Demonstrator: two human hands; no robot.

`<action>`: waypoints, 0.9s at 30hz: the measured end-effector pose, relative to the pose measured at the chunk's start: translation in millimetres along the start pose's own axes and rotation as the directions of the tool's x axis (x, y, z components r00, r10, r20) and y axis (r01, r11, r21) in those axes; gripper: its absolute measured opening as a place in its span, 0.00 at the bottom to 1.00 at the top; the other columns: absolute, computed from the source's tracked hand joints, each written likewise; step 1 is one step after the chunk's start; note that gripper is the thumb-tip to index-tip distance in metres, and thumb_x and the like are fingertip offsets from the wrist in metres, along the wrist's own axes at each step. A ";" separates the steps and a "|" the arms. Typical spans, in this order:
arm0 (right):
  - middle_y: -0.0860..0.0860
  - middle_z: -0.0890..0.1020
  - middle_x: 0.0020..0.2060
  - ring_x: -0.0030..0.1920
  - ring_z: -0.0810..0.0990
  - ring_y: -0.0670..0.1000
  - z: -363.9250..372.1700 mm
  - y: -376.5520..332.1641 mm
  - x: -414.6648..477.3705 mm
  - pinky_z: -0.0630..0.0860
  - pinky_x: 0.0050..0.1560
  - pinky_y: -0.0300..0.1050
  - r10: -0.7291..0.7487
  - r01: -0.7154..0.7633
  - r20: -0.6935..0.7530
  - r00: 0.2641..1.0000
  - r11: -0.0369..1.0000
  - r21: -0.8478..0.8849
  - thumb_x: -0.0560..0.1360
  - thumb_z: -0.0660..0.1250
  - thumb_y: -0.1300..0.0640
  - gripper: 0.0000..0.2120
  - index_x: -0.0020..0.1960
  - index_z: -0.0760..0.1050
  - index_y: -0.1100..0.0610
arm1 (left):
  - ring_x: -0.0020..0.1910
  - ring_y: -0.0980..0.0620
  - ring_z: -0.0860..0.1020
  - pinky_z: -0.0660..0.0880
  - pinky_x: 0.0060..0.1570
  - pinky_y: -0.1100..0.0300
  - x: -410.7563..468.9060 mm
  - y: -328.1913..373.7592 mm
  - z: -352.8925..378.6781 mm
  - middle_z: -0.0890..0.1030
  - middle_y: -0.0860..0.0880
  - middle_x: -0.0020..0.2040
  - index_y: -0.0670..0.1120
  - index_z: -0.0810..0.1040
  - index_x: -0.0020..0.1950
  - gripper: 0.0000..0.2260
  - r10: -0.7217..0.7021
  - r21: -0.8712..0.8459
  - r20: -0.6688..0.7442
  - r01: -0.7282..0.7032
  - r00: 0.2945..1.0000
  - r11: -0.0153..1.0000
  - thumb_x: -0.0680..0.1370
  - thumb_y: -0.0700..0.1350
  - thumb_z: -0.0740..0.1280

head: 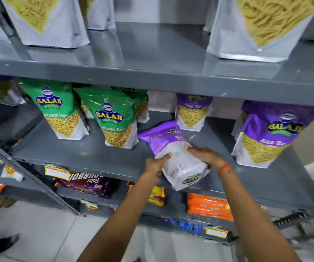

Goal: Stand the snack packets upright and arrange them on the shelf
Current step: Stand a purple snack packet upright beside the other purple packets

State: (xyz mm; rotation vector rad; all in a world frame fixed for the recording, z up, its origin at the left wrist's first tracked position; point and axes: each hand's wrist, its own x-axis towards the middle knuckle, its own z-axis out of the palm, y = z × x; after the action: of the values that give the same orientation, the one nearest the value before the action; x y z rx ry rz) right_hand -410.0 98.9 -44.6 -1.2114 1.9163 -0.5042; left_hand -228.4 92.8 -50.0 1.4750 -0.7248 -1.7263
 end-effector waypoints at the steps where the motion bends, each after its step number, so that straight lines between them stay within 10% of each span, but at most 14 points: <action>1: 0.44 0.83 0.39 0.31 0.80 0.36 1.7 2.5 -1.7 0.72 0.28 0.29 -0.014 0.012 0.024 1.000 0.997 0.079 0.73 0.65 0.39 0.14 0.43 0.78 0.50 | 0.44 0.47 0.78 0.73 0.49 0.51 -1.2 1.1 -2.9 0.82 0.36 0.46 0.31 0.77 0.52 0.17 -0.010 -0.008 0.025 0.010 1.000 1.000 0.68 0.39 0.75; 4: 0.43 0.84 0.39 0.29 0.79 0.32 8.5 12.5 -2.6 0.70 0.26 0.24 -0.071 0.068 0.001 0.997 0.955 0.289 0.70 0.70 0.42 0.13 0.47 0.79 0.49 | 0.16 0.59 0.69 0.71 0.26 0.67 -5.6 4.2 -4.1 0.71 0.52 0.15 0.37 0.73 0.37 0.07 -0.040 -0.054 0.137 0.048 0.990 0.997 0.70 0.34 0.71; 8: 0.48 0.87 0.42 0.39 0.85 0.44 12.8 20.1 -11.1 0.77 0.34 0.34 -0.108 0.097 -0.008 0.994 0.854 0.512 0.69 0.72 0.45 0.16 0.51 0.81 0.54 | 0.13 0.61 0.69 0.64 0.14 0.72 -13.3 10.0 -4.8 0.72 0.52 0.14 0.38 0.73 0.37 0.08 0.022 -0.036 0.204 -0.015 0.979 0.999 0.75 0.31 0.64; 12: 0.47 0.85 0.41 0.39 0.85 0.43 5.0 24.7 -14.2 0.78 0.33 0.34 -0.186 0.193 -0.072 0.980 0.791 0.581 0.66 0.76 0.51 0.15 0.49 0.77 0.54 | 0.32 0.54 0.81 0.80 0.37 0.64 -10.9 4.7 -7.8 0.84 0.42 0.40 0.33 0.75 0.53 0.11 0.129 -0.087 0.228 -0.112 0.965 0.990 0.71 0.28 0.66; 15: 0.48 0.83 0.49 0.46 0.84 0.43 -2.8 25.6 -10.8 0.79 0.40 0.36 -0.250 0.273 -0.120 0.961 0.776 0.568 0.65 0.77 0.55 0.24 0.56 0.72 0.55 | 0.50 0.42 0.78 0.74 0.59 0.48 -3.4 10.6 -1.5 0.78 0.35 0.56 0.30 0.72 0.61 0.21 0.212 -0.082 0.211 -0.199 0.954 0.977 0.68 0.25 0.68; 20: 0.49 0.81 0.51 0.49 0.82 0.41 -10.4 30.0 9.7 0.79 0.44 0.35 -0.325 0.424 -0.273 0.906 0.674 0.605 0.66 0.75 0.65 0.23 0.55 0.69 0.53 | 0.44 0.51 0.81 0.78 0.50 0.55 20.1 36.7 20.7 0.83 0.46 0.47 0.43 0.76 0.51 0.19 0.400 0.026 0.288 -0.425 0.870 0.905 0.67 0.24 0.68; 27: 0.50 0.80 0.54 0.52 0.79 0.44 -5.7 44.2 34.1 0.78 0.51 0.40 -0.294 0.448 -0.343 0.892 0.677 0.584 0.67 0.75 0.66 0.23 0.55 0.68 0.52 | 0.52 0.44 0.77 0.72 0.59 0.47 52.6 39.1 40.0 0.77 0.38 0.56 0.33 0.69 0.62 0.20 0.474 0.049 0.366 -0.525 0.801 0.849 0.71 0.25 0.66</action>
State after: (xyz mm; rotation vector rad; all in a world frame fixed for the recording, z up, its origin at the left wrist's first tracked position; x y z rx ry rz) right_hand -447.2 88.8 -85.4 -1.0843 1.4288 -1.4590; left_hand -264.4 25.6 -41.0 0.9466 -1.3264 -1.5354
